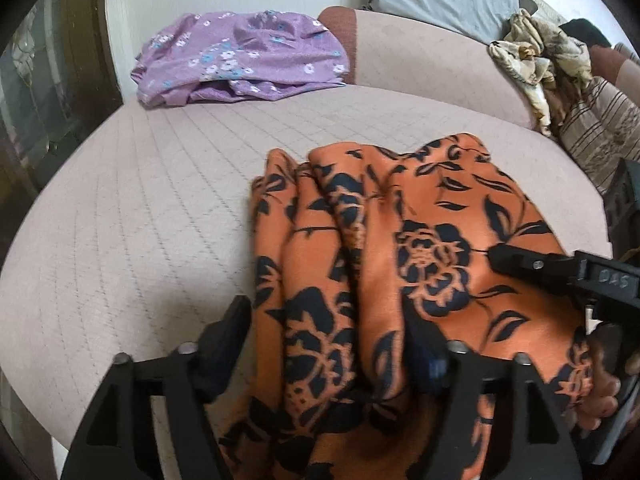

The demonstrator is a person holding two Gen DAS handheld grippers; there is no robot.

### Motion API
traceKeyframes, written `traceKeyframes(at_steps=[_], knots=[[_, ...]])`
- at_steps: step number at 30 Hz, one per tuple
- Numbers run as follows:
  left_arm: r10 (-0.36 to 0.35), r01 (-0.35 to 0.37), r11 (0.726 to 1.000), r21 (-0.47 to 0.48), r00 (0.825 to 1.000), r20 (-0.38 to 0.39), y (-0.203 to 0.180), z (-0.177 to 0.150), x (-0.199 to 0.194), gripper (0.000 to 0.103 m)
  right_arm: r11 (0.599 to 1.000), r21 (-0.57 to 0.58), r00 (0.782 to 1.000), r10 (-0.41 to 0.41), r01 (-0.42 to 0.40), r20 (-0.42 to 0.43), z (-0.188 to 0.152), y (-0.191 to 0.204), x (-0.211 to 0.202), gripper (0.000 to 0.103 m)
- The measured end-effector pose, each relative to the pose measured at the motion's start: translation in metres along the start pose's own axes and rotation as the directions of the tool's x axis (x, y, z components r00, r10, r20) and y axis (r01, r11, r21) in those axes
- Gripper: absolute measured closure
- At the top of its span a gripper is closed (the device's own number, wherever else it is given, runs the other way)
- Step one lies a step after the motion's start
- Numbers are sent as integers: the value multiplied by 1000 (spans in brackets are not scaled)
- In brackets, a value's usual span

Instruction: Fold small clothes

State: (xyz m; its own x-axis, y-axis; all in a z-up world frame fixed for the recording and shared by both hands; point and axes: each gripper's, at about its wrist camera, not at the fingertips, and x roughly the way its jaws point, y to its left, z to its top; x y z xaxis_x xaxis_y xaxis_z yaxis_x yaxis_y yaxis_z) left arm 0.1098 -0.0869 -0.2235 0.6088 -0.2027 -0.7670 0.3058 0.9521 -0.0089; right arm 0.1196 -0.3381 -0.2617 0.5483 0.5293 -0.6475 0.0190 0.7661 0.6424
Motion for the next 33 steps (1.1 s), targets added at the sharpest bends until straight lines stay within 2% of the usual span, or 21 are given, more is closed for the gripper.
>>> traceKeyframes(at_steps=[4,11,15,17,19,22,24,27,28,30,32,33], knots=[[-17,17,1000,-1,1000,-3,6,0,2,20,1000,-2,1000,-14,14,0,0,1,-3,44],[-22,22,999,22,1000,-1,9,-4,2,16,994,-47,994,-97,99,41,0,8,-23,42],[-43,43,999,13,999,-11,14,-5,5,15,976,-120,980,-169,181,104,1,19,-40,42],[-53,53,999,-1,998,-22,20,-6,8,7,969,-129,972,-193,210,131,2,19,-47,42],[-78,76,997,-33,996,-34,27,-7,12,4,966,-118,965,-208,228,160,5,18,-54,42],[-125,119,989,-85,990,-66,35,-7,17,2,956,-87,937,-252,279,240,7,16,-66,42],[-125,121,991,-63,990,-69,33,-6,18,1,954,-106,919,-234,279,318,7,23,-75,42],[-123,119,991,-64,990,-73,32,-6,19,0,962,-167,915,-141,217,378,2,36,-81,43],[-125,120,991,-67,989,-74,32,-5,19,0,960,-184,917,-131,213,378,1,39,-79,43],[-123,118,991,-68,990,-68,33,-5,19,0,954,-218,940,-130,206,315,0,43,-59,44],[-122,118,991,-60,990,-64,32,-7,18,0,952,-210,962,-177,221,207,1,38,-31,44],[-122,118,991,-58,990,-64,32,-8,17,0,937,-218,958,-242,272,155,-1,33,-13,43]])
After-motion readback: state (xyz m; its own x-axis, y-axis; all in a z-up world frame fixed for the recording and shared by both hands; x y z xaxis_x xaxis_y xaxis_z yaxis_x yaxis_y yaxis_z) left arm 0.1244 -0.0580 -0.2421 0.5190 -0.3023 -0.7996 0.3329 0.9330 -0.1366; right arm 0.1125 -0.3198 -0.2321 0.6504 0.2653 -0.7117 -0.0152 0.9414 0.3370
